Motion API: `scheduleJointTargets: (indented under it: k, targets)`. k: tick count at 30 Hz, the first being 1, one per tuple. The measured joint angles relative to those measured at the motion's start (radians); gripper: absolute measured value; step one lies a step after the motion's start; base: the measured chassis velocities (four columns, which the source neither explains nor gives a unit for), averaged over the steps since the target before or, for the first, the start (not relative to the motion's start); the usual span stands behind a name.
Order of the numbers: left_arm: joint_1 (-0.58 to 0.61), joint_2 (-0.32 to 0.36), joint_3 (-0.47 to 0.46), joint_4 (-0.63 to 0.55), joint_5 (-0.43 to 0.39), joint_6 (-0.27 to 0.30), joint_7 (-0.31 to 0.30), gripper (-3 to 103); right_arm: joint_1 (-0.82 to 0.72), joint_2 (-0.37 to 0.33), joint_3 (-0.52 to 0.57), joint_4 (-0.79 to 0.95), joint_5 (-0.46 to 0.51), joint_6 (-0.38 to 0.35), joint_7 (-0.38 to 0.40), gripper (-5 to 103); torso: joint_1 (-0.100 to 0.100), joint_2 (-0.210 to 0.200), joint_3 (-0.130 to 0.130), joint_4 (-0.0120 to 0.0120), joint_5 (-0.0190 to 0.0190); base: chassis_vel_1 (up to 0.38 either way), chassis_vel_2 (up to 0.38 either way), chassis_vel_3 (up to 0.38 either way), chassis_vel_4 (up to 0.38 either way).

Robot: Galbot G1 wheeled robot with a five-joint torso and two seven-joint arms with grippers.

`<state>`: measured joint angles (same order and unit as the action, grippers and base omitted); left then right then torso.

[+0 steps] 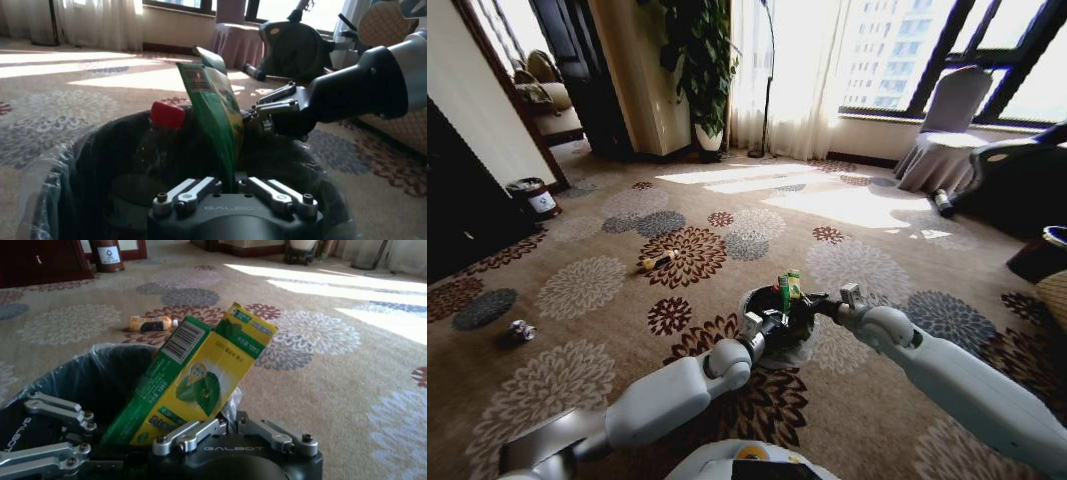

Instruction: Pick up the trash from the ground and place it into the trash bin.

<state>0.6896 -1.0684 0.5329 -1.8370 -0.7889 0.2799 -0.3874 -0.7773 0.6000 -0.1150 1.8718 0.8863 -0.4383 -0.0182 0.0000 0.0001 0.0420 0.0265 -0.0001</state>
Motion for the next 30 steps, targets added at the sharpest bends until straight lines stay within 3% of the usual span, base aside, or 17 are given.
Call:
scheduleJointTargets:
  k: [1, 4, 7, 9, 10, 12, 14, 17, 18, 22, 24, 26, 27, 30]
  targets:
    - [0.0, 0.0, 0.0, 0.0, 0.0, 0.0, 0.0, 8, 0.0, 0.0, 0.0, 0.0, 0.0, 0.0, 0.0, 3, 0.0, 0.0, 0.0, 0.0, 0.0, 0.0, 0.0, 0.0, 0.0]
    - [-0.009, 0.006, 0.0, -0.02, 0.034, -0.012, 0.019, 24, -0.013, 0.0, 0.009, 0.006, -0.002, 0.0, 0.0, 3, 0.0, 0.0, 0.0, -0.0001, 0.0001, 0.0, 0.0, 0.0, 0.0]
    - [-0.012, 0.006, 0.003, -0.03, 0.039, -0.012, 0.026, 30, -0.013, 0.0, 0.012, 0.007, -0.003, 0.0, 0.0, 3, 0.0, 0.0, 0.0, 0.0, 0.0001, 0.0, 0.0, 0.0, 0.0]
    - [-0.013, 0.005, 0.011, -0.044, 0.042, -0.009, 0.028, 41, -0.013, 0.001, 0.013, 0.009, -0.003, 0.002, 0.0, 3, 0.0, 0.0, 0.0, 0.0, 0.0001, 0.0, 0.0, 0.0, 0.0]
    - [-0.011, 0.009, 0.016, -0.057, 0.043, -0.008, 0.028, 51, -0.015, 0.0, 0.014, 0.011, -0.003, 0.002, 0.0, 3, 0.0, 0.0, 0.0, 0.0, 0.0, 0.0, 0.0, 0.0, 0.0]
    - [-0.011, 0.009, 0.016, -0.057, 0.043, -0.008, 0.028, 51, -0.015, 0.0, 0.014, 0.011, -0.003, 0.002, 0.0, 3, 0.0, 0.0, 0.0, 0.0, 0.0, 0.0, 0.0, 0.0, 0.0]
    - [-0.001, 0.04, 0.005, -0.102, 0.047, -0.011, 0.032, 68, -0.018, -0.009, 0.03, 0.008, -0.006, 0.006, 0.0, 3, 0.0, 0.0, 0.0, -0.0001, -0.0001, 0.0, 0.0, 0.0, 0.0]
    - [0.016, 0.062, -0.055, -0.112, 0.078, -0.035, 0.084, 84, -0.017, -0.008, 0.041, 0.0, -0.006, 0.008, 0.0, 3, 0.0, 0.0, 0.0, 0.0, 0.0, 0.0, 0.0, 0.0, 0.0]
    - [0.016, 0.062, -0.055, -0.112, 0.078, -0.035, 0.084, 84, -0.017, -0.008, 0.041, 0.0, -0.006, 0.008, 0.0, 3, 0.0, 0.0, 0.0, 0.0, 0.0, 0.0, 0.0, 0.0, 0.0]
    - [0.038, 0.075, -0.128, -0.124, 0.075, -0.055, 0.101, 94, -0.016, -0.005, 0.05, -0.006, -0.01, 0.009, 0.0, 3, 0.0, 0.0, 0.0, 0.0, -0.0001, 0.0, 0.0, 0.0, 0.0]
    - [0.057, 0.076, -0.208, -0.139, 0.049, -0.058, 0.09, 99, -0.017, -0.003, 0.058, -0.006, -0.012, 0.01, 0.0, 3, 0.0, 0.0, 0.0, -0.0001, -0.0001, 0.0, 0.0, 0.0, 0.0]
    - [0.09, 0.074, -0.359, -0.138, -0.002, -0.039, 0.046, 100, -0.021, -0.002, 0.064, 0.005, -0.024, 0.003, 0.0, 3, 0.0, 0.0, 0.0, -0.0002, 0.0, 0.0, 0.0, 0.0, 0.0]
    - [0.09, 0.074, -0.359, -0.138, -0.002, -0.039, 0.046, 100, -0.021, -0.002, 0.064, 0.005, -0.024, 0.003, 0.0, 3, 0.0, 0.0, 0.0, -0.0002, 0.0, 0.0, 0.0, 0.0, 0.0]
    - [0.146, 0.087, -0.527, -0.096, -0.038, -0.009, 0.059, 100, -0.023, 0.002, 0.061, 0.021, -0.046, -0.024, 0.0, 3, 0.0, 0.0, 0.0, 0.0, -0.0008, 0.0, 0.0, 0.0, 0.0]
